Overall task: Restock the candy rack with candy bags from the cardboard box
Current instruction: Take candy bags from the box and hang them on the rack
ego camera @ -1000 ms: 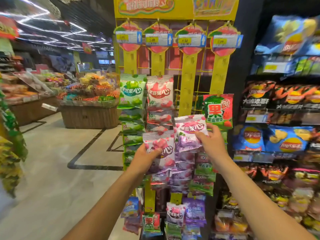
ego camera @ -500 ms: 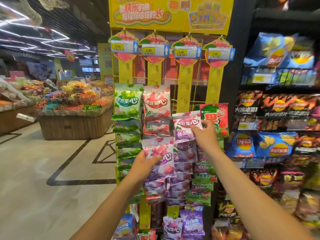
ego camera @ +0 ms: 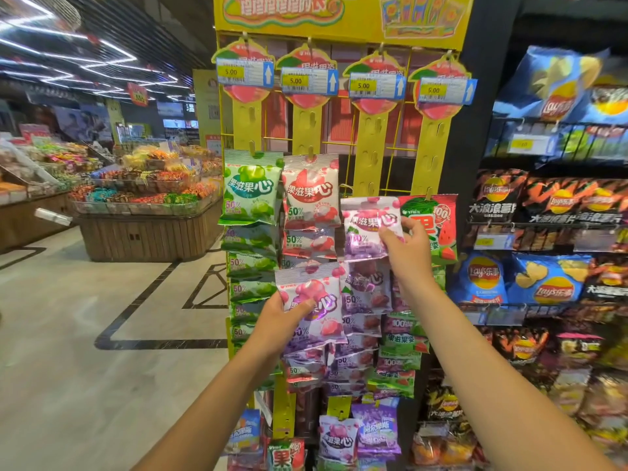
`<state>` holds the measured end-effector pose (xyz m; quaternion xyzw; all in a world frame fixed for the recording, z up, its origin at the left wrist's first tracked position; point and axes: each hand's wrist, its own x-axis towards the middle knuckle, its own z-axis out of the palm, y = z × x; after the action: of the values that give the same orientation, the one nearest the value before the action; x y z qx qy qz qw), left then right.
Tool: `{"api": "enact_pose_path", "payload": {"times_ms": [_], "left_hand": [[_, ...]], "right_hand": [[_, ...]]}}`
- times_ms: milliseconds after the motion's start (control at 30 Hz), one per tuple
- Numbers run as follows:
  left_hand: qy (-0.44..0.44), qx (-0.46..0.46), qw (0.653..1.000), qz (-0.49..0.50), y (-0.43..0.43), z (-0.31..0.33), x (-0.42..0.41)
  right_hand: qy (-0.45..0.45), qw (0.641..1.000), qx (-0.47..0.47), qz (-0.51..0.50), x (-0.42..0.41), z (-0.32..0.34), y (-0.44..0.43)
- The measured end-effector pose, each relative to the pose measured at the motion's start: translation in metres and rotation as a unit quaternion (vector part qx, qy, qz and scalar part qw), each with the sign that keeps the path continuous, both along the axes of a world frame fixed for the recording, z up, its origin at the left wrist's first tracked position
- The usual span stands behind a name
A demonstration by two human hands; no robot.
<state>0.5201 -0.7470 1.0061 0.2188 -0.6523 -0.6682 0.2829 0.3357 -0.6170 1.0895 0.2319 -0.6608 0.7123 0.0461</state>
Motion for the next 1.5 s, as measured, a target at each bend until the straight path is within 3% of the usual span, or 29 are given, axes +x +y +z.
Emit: {"api": "enact_pose_path", "payload": {"times_ms": [700,1033,1267,1500], "left_hand": [[-0.020,-0.017,1.000,0.009,-0.003,-0.015,0.002],[-0.009,-0.010,1.000,-0.012,0.004,-0.007,-0.007],[0.003,-0.018,0.999,-0.038,0.011,0.015,-0.021],[0.012,-0.063,0.996,-0.068,0.021,0.060,-0.048]], "right_hand": [[-0.013,0.997,0.071,-0.032,0.002,-0.067,-0.003],[-0.120,0.991,0.038,0.043,0.008,-0.097,0.011],[-0.049,0.994,0.095,0.011,0.013,-0.098,0.029],[0.011,0.996,0.047,0.081,0.025,-0.057,0.037]]}}
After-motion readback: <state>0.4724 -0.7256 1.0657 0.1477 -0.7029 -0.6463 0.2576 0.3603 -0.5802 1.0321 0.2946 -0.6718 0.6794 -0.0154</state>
